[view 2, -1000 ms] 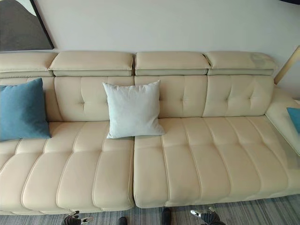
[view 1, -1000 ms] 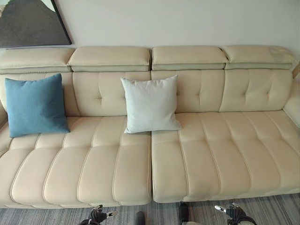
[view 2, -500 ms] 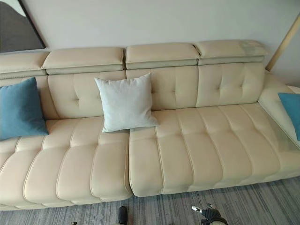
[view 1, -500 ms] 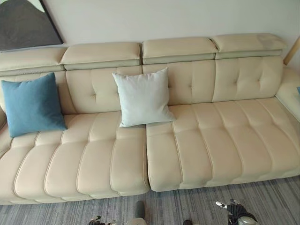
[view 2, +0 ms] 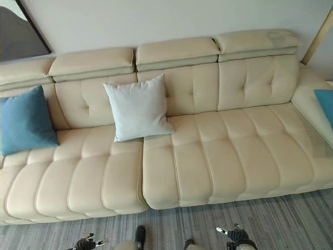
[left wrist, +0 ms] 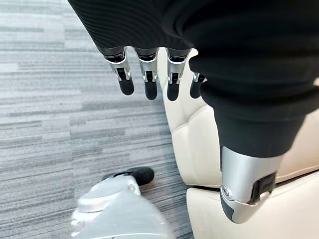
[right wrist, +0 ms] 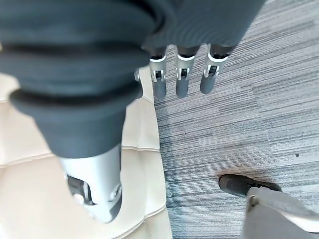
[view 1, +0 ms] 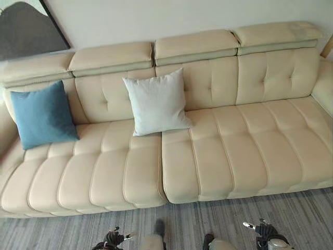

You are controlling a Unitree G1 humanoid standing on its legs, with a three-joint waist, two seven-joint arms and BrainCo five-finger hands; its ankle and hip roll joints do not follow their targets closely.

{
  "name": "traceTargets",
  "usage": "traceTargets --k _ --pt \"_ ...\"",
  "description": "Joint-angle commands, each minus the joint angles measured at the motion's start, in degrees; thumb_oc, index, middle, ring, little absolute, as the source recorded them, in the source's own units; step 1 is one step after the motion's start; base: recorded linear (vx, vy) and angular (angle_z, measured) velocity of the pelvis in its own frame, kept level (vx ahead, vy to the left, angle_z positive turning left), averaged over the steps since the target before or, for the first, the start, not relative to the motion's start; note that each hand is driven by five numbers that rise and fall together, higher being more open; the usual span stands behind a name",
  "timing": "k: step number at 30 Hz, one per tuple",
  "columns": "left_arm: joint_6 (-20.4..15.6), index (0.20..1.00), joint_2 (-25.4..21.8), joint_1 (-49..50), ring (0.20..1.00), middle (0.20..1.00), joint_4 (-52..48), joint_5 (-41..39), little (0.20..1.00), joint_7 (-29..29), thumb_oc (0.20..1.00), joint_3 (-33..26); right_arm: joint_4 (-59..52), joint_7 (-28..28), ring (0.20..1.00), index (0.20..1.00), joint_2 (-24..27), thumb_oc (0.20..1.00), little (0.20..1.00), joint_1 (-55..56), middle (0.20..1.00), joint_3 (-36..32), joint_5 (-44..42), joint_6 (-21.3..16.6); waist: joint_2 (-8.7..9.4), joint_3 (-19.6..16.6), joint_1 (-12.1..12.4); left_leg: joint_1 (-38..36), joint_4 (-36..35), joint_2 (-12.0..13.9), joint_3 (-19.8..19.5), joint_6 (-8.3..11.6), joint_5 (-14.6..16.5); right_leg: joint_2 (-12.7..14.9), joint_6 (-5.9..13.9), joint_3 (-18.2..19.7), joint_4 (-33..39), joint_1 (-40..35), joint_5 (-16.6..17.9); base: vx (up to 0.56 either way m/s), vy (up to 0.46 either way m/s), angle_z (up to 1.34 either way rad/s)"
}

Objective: Pick up all the scattered cushions and arrange them neatly on the sofa.

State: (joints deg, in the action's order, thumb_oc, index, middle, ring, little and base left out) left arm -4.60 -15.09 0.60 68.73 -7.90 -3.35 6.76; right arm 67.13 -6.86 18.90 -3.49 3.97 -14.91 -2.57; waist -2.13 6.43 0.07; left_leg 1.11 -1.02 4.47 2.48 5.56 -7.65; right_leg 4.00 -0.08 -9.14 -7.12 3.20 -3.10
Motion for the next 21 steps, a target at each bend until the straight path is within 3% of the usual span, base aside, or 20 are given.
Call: traceTargets --k 1,5,14,19,21 --pt "-0.82 1.000 -0.46 -2.39 1.000 1.000 0.09 0.17 1.000 -0.52 1.000 0.65 -0.22 -0.33 1.000 1.000 -1.33 1.000 1.000 -1.61 1.000 0.30 -1.40 -1.56 1.84 -0.60 -0.94 0.54 -1.75 -0.77 0.41 -1.61 5.36 -0.72 4.61 0.01 8.09 -4.21 -1.45 -0.02 0.076 0.40" --pt "-0.65 1.000 0.24 -2.50 1.000 1.000 -0.14 1.17 1.000 -0.30 1.000 1.71 -0.17 -0.43 1.000 1.000 -1.67 1.000 1.000 -1.36 1.000 0.35 -1.30 -1.46 1.19 -1.31 -1.71 -0.60 -3.98 -1.22 0.84 -1.80 5.46 -0.40 5.13 0.15 8.43 -3.92 -0.74 -0.03 0.089 0.01" --pt "0.09 1.000 0.15 -2.83 1.000 1.000 1.39 2.90 1.000 -0.22 1.000 2.50 0.80 -0.09 1.000 1.000 -2.98 1.000 1.000 -0.19 1.000 -0.33 -2.10 -0.69 1.98 -1.35 -2.90 -2.32 -3.98 -2.33 2.61 -3.09 7.18 1.40 6.60 2.78 7.57 -4.09 0.47 0.00 0.083 -0.17" --pt "0.02 1.000 0.12 -4.77 1.000 1.000 1.05 3.36 1.000 -0.27 1.000 3.41 0.03 -0.65 1.000 1.000 -3.65 1.000 1.000 -0.67 1.000 -0.62 -2.14 -0.18 2.02 0.14 -4.40 -2.32 -3.79 -3.21 6.70 -4.60 8.46 3.02 8.38 5.03 3.03 0.26 0.85 -0.07 0.111 -0.48" --pt "-0.16 1.000 0.23 -5.19 1.000 1.000 0.72 3.08 1.000 -0.20 1.000 3.56 -0.90 -0.83 1.000 1.000 -4.00 1.000 1.000 -1.00 1.000 -0.84 -1.97 -0.30 1.93 1.21 -4.59 -2.83 -3.50 -3.13 10.05 -5.22 9.51 4.81 9.08 3.47 -0.96 2.92 1.26 -0.07 0.071 -0.67"
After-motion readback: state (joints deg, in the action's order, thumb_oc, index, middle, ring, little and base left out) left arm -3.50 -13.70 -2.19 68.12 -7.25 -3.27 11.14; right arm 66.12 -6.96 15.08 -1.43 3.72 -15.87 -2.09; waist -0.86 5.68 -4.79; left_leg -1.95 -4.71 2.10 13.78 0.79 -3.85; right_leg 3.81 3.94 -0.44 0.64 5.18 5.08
